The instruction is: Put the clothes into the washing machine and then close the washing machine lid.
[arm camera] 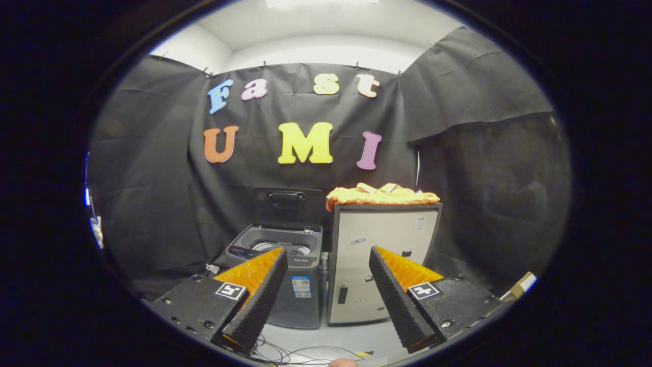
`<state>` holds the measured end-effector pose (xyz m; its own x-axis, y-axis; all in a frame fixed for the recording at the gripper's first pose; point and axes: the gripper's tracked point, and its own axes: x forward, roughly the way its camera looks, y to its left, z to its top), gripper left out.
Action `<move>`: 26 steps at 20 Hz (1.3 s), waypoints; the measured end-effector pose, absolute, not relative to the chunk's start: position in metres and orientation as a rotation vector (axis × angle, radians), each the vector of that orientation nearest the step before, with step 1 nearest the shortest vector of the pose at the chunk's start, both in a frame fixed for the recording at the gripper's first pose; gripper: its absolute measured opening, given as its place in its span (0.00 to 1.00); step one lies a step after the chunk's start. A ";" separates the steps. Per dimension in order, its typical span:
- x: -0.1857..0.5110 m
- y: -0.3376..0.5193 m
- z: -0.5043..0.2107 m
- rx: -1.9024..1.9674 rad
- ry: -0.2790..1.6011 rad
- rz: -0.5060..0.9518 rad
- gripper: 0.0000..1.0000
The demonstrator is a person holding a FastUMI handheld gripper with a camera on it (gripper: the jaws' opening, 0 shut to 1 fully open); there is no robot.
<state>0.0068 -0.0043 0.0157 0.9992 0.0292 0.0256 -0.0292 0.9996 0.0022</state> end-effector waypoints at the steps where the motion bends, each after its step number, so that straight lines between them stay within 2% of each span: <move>1: 0.006 -0.004 0.015 0.001 -0.026 0.032 1.00; 16: 0.016 -0.022 0.035 -0.011 -0.036 -0.004 1.00; 21: 0.047 -0.045 0.050 -0.007 -0.049 -0.031 1.00; 26: 0.116 -0.079 0.066 0.013 -0.027 -0.035 1.00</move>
